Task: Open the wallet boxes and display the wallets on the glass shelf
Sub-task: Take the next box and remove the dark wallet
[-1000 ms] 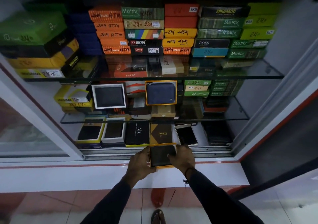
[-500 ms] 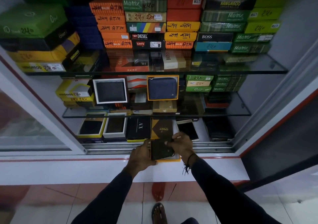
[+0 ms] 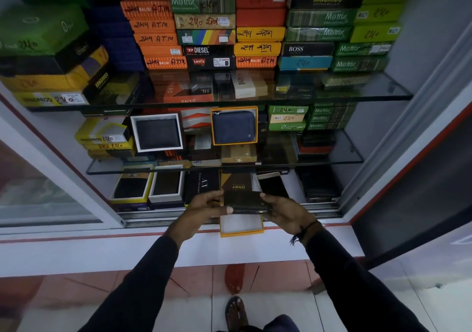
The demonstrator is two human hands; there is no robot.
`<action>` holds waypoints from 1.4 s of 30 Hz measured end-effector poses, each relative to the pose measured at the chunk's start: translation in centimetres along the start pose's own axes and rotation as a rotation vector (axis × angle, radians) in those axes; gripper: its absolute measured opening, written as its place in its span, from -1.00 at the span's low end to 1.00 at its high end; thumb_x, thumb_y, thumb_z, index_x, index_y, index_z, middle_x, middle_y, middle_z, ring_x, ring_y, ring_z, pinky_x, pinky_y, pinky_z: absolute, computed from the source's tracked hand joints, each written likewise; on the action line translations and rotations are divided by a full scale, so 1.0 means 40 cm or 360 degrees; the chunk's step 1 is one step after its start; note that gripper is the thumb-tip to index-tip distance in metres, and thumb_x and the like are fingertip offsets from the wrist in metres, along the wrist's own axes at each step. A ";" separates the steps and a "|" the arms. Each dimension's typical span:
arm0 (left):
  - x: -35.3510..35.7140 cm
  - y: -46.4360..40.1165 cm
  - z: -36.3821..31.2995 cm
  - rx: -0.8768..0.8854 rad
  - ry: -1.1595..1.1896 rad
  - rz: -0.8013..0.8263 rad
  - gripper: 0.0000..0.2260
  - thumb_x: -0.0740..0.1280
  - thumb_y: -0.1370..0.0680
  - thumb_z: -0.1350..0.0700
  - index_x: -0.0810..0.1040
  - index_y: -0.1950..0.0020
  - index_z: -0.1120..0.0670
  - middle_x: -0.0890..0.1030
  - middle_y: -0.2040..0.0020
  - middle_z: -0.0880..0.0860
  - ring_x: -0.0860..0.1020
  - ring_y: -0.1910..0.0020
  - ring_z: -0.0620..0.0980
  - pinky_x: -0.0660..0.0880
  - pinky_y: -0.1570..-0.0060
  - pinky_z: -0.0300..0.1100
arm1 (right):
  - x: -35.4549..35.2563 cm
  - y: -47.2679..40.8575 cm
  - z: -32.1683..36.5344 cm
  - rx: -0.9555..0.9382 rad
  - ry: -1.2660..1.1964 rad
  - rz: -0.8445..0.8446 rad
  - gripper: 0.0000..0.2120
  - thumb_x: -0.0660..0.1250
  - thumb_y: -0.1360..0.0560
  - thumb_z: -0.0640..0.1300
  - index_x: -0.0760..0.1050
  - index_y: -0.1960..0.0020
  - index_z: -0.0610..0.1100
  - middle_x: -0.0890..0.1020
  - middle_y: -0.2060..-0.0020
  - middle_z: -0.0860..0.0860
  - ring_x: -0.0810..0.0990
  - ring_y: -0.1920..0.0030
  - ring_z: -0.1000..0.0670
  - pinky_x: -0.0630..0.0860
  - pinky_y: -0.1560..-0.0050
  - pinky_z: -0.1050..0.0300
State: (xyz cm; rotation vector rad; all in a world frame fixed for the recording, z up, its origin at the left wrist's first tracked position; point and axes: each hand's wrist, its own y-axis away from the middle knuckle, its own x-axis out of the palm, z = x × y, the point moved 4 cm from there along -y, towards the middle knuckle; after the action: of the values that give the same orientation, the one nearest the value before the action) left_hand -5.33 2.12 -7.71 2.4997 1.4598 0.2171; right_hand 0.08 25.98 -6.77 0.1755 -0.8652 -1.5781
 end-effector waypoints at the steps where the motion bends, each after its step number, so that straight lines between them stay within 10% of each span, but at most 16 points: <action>1: 0.000 0.003 -0.004 0.0004 0.0023 -0.0019 -0.61 0.56 -0.43 0.12 0.67 -0.25 -0.04 0.72 -0.13 0.06 0.69 -0.09 -0.05 0.60 0.04 -0.31 | 0.001 0.000 -0.008 0.0018 -0.0096 0.0015 -0.70 0.39 -0.55 -0.08 0.58 -0.22 -0.22 0.69 -0.03 -0.17 0.64 -0.04 -0.09 0.57 -0.07 0.11; 7: 0.073 0.016 -0.002 -0.0153 0.0661 -0.0010 -0.73 0.37 -0.53 0.01 0.66 -0.07 0.18 0.69 0.17 0.09 0.52 0.33 -0.07 0.38 0.30 -0.21 | 0.069 0.010 -0.056 0.0114 -0.0394 0.0330 -0.64 0.28 -0.60 -0.25 0.48 -0.38 -0.27 0.62 -0.29 -0.25 0.63 -0.27 -0.18 0.58 -0.28 -0.03; 13: 0.057 0.019 0.010 -0.0111 0.0795 0.0111 -0.70 0.31 -0.57 -0.02 0.69 -0.12 0.15 0.69 0.10 0.16 0.56 0.26 -0.04 0.40 0.21 -0.14 | 0.095 0.016 -0.034 -0.0089 -0.0070 0.0238 -0.85 0.30 -0.57 -0.38 0.61 -0.06 -0.26 0.66 0.03 -0.16 0.65 0.05 -0.01 0.64 -0.02 0.20; 21: -0.045 0.039 0.033 0.0000 0.0344 -0.0376 -0.64 0.65 -0.24 -0.09 0.76 0.03 0.00 0.75 0.13 0.00 0.68 0.12 -0.07 0.54 0.19 -0.24 | 0.007 0.067 0.052 -0.0349 0.0152 -0.0221 -0.62 0.46 -0.39 -0.48 0.45 -0.15 -0.29 0.60 -0.14 -0.41 0.65 -0.11 -0.36 0.60 -0.18 -0.18; 26: 0.030 0.013 0.045 0.0122 0.0339 -0.0641 -0.72 0.61 -0.33 0.25 0.71 0.00 0.13 0.75 0.07 0.12 0.72 0.07 0.03 0.61 0.18 -0.32 | 0.136 0.078 -0.023 -0.0623 0.0260 -0.0333 -0.65 0.55 -0.30 -0.47 0.47 0.11 -0.17 0.66 0.21 -0.17 0.71 0.26 -0.05 0.68 0.24 0.07; 30: 0.042 0.013 0.067 0.0096 0.0372 -0.0781 -0.69 0.54 -0.41 0.36 0.65 -0.14 0.27 0.71 -0.01 0.20 0.67 0.01 0.11 0.59 0.06 -0.20 | 0.204 0.082 -0.042 -0.0803 0.0375 -0.0443 -0.70 0.52 -0.33 -0.46 0.48 0.23 -0.14 0.65 0.15 -0.41 0.68 0.14 -0.27 0.67 0.10 -0.13; 36: -0.037 0.056 0.051 0.0077 0.0392 -0.0599 -0.78 0.57 -0.33 0.16 0.75 0.04 0.11 0.76 0.10 0.10 0.70 0.04 0.09 0.63 0.10 -0.21 | 0.094 0.110 0.073 -0.0711 0.0538 -0.0262 -0.70 0.45 -0.40 -0.46 0.42 0.08 -0.16 0.64 0.05 -0.37 0.68 -0.09 -0.29 0.60 -0.17 -0.16; 42: 0.004 0.058 0.017 0.0105 0.0720 -0.0127 -0.85 0.44 -0.50 0.23 0.76 -0.02 0.15 0.72 0.07 0.18 0.66 0.13 0.07 0.65 0.10 -0.15 | 0.013 0.082 0.121 -0.0452 0.0320 0.0020 -0.71 0.40 -0.46 -0.46 0.34 0.09 -0.17 0.68 0.12 -0.22 0.71 0.11 -0.12 0.63 0.14 0.13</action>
State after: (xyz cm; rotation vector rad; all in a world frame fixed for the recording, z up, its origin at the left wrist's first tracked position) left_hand -3.15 1.08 -7.71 2.5463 1.7475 0.7733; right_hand -0.22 27.71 -1.16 0.1223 -0.4793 -1.6218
